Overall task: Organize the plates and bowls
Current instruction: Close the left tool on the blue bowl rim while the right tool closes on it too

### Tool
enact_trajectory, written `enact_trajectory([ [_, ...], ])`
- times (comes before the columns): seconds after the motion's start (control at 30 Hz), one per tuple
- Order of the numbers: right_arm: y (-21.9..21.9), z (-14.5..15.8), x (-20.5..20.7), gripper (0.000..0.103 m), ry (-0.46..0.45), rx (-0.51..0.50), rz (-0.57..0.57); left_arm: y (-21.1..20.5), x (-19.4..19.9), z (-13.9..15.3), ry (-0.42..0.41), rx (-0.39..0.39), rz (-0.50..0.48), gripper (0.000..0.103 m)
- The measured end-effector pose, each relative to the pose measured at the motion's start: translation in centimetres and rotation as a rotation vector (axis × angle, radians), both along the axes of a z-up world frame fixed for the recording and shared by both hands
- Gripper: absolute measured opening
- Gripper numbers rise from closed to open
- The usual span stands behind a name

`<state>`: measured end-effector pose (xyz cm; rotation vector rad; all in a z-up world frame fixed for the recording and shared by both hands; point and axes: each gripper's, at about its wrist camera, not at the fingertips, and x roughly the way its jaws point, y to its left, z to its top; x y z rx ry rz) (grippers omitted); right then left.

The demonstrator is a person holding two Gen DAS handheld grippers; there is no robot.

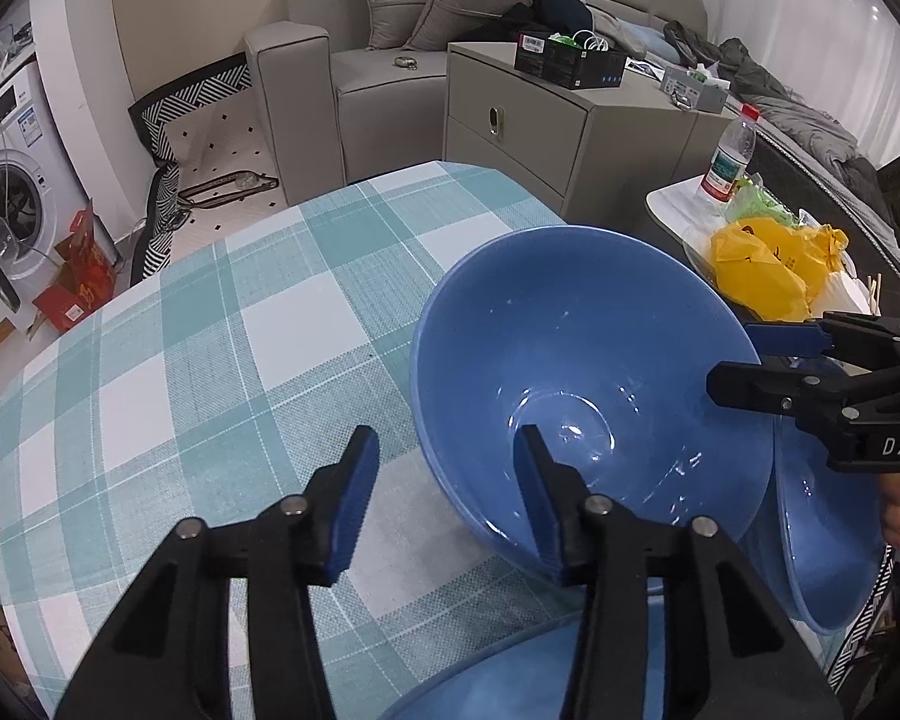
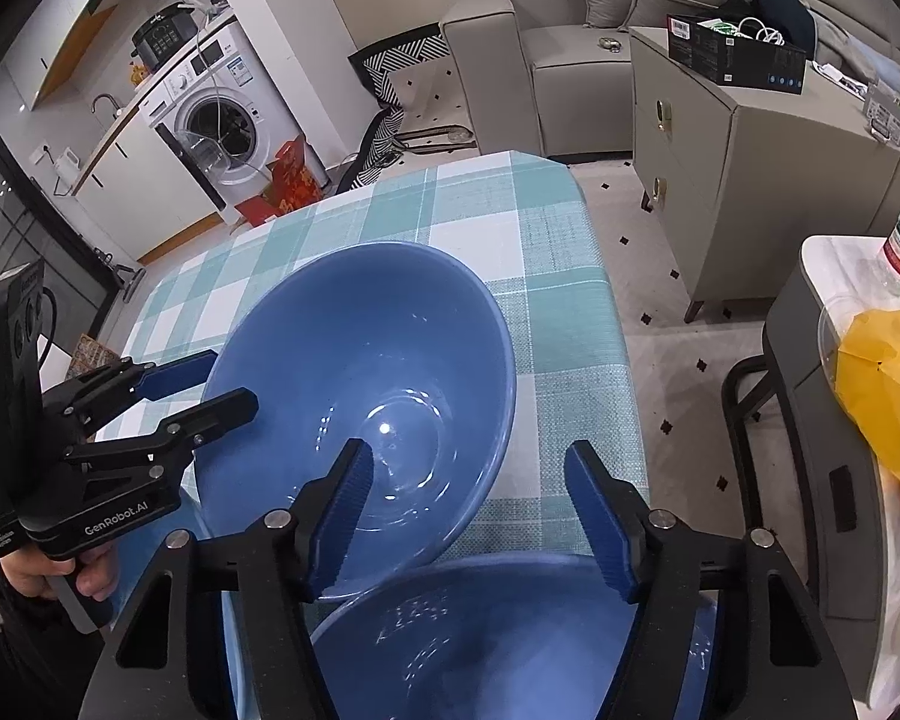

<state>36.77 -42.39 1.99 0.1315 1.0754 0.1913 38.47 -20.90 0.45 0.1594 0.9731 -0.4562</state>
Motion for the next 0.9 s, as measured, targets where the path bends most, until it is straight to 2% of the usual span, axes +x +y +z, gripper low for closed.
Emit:
enact_trajectory([
  [0.13,0.29,-0.06,-0.07,0.061,-0.001,-0.009,0.011,-0.02,-0.03,0.0,-0.003,0.002,0.0,0.037],
  [0.47,0.73,-0.1,-0.29,0.041,-0.011,-0.03,0.015,-0.16,-0.35,-0.01,-0.009,0.022,-0.015,0.022],
  [0.57,0.7,0.07,-0.31,0.033,-0.021,-0.037,0.016,-0.17,-0.43,0.12,-0.017,0.027,-0.018,0.02],
  [0.9,0.74,0.07,-0.46,0.022,-0.033,-0.066,0.003,-0.05,-0.66,0.26,-0.028,0.031,-0.026,0.017],
])
